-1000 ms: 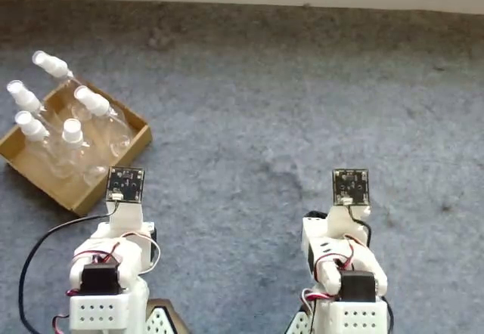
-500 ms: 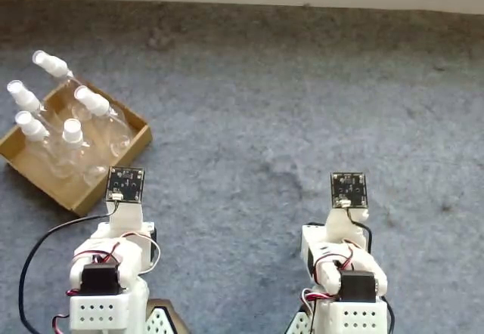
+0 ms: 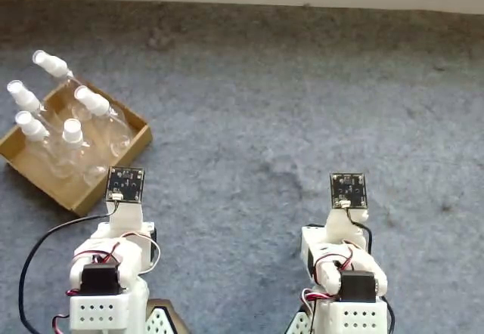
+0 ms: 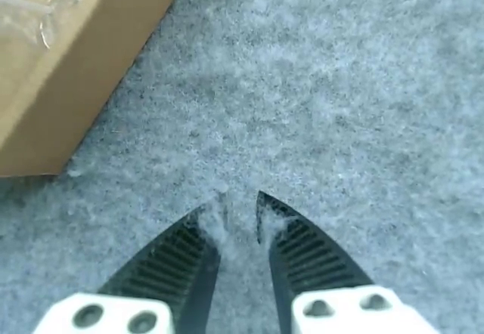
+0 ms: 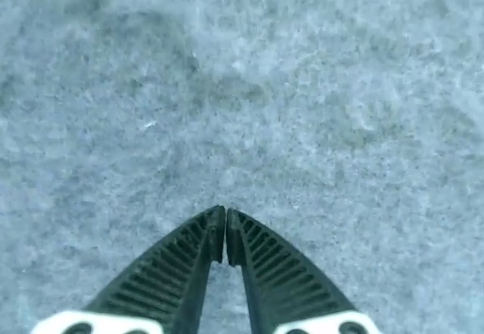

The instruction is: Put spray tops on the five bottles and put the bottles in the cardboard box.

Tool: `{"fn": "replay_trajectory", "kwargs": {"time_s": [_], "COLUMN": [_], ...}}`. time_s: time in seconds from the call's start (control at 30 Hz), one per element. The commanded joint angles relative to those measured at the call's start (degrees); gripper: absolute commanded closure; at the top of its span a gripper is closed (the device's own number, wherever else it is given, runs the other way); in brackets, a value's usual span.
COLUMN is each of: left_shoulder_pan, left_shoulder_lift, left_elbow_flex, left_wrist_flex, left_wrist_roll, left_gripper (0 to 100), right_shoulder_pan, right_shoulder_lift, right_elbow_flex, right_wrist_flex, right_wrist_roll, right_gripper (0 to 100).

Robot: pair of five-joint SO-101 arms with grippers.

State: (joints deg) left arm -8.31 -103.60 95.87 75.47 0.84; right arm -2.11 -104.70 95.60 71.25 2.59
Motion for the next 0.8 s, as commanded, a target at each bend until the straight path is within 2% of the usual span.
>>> {"fn": "replay_trajectory", "kwargs": {"time_s": [0.0,0.07,0.13,0.33,0.77], "left_shoulder_pan": [-0.5,-0.3,0.6,9.3,9.8], "left_shoulder_lift": [-0.7,-0.7,-0.7,-0.7,-0.7], "left_elbow_flex": [1.3,1.3,1.3,1.3,1.3], "left_wrist_flex": [0.3,0.2,0.4,0.4,0.4], "left_wrist_roll": [4.0,7.5,8.0,7.7,7.7], "left_gripper": [99,99,99,99,99], "right_shoulder_pan": [0.5,0.5,0.5,0.5,0.5], "right_shoulder_lift": [-0.5,-0.5,-0.5,-0.5,-0.5], "right_elbow_flex": [6.1,6.2,6.2,6.2,6.2], "right_wrist_flex": [0.3,0.3,0.3,0.3,0.3], "right_wrist_roll": [0.6,0.6,0.6,0.6,0.6], "right_gripper": [99.5,99.5,99.5,99.5,99.5]}}
